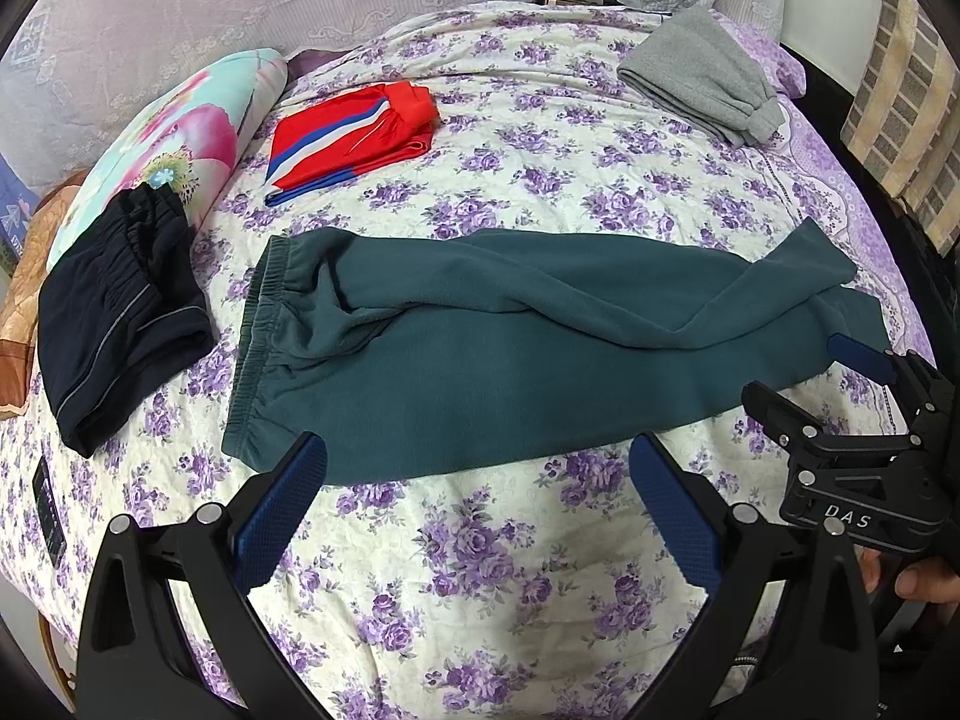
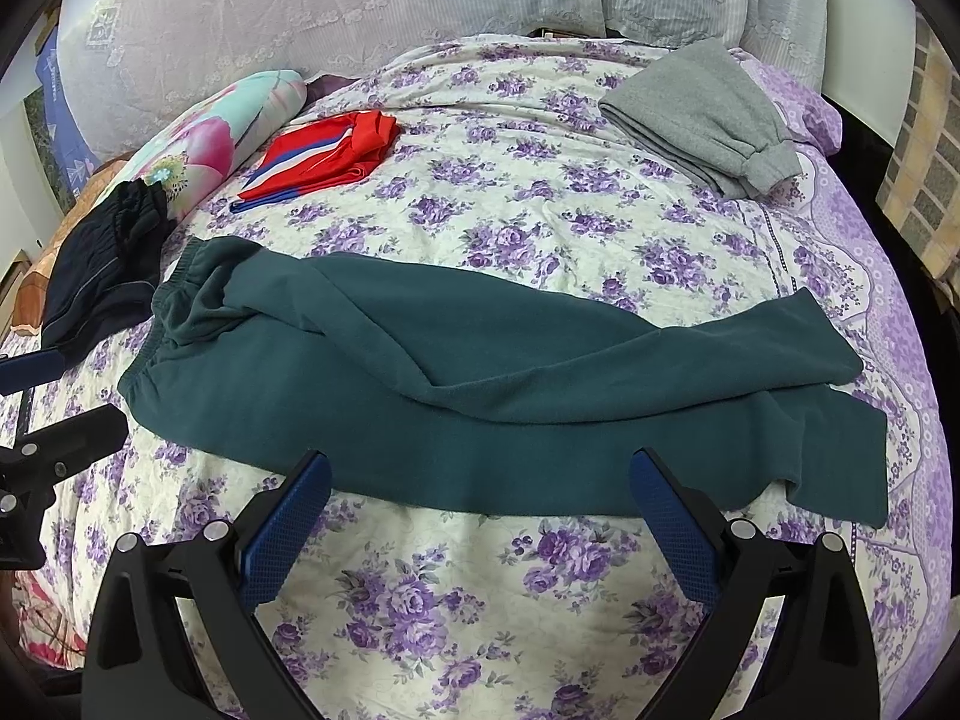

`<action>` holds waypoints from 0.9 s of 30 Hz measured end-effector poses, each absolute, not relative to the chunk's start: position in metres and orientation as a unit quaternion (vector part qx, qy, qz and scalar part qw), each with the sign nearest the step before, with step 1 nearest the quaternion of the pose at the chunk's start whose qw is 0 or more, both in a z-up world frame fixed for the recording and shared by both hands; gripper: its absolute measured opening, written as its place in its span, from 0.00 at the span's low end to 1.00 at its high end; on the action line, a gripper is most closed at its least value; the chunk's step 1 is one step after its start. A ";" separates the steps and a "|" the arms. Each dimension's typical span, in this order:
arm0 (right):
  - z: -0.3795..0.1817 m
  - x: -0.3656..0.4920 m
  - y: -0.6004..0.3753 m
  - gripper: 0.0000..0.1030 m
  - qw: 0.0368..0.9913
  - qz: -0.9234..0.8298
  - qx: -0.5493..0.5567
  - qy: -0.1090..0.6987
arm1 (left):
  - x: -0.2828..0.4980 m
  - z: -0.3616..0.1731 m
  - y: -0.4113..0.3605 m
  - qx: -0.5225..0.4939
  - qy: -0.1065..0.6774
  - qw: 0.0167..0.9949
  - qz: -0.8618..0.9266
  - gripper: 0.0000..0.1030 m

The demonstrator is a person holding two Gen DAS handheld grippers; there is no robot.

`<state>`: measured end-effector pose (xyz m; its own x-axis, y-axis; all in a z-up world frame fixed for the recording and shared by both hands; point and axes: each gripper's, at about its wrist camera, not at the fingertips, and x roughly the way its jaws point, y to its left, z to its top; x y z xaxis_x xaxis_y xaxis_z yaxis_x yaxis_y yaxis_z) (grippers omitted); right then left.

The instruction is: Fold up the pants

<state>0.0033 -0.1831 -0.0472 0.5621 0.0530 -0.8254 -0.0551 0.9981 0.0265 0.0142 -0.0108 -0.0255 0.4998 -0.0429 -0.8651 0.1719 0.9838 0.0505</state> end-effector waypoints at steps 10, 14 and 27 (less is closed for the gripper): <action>-0.048 0.005 -0.181 0.97 0.883 0.034 -0.001 0.468 | 0.018 -0.031 -0.009 0.064 0.500 0.862 -0.062 0.95; -0.048 0.005 -0.181 0.97 0.883 0.034 0.000 0.468 | 0.019 -0.032 -0.008 0.064 0.501 0.861 -0.062 0.95; -0.082 0.009 -0.235 0.97 0.848 -0.036 0.083 0.521 | 0.048 -0.086 0.076 -0.076 0.584 0.808 -0.017 0.95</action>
<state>0.0090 -0.2348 -0.0817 0.4537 0.0254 -0.8908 0.1481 0.9835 0.1035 0.0476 0.0761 -0.0860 0.3169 -0.1171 -0.9412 -0.0605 0.9878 -0.1432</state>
